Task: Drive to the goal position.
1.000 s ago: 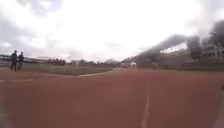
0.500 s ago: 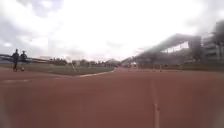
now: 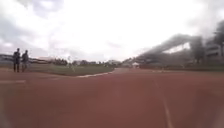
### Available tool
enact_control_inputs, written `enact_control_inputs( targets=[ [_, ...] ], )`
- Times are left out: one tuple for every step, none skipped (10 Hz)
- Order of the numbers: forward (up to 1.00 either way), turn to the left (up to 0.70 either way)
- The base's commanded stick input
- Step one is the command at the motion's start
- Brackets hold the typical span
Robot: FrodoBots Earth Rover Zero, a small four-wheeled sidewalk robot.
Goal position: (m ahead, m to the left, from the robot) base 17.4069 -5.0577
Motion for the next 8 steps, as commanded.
enact_control_inputs(
  targets=[
    [0.70,0.00],
    [0.70,0.00],
    [0.70,0.00],
    [0.70,-0.04],
    [0.70,-0.18],
    [0.70,-0.33],
    [0.70,-0.35],
    [0.70,-0.35]
  ],
)
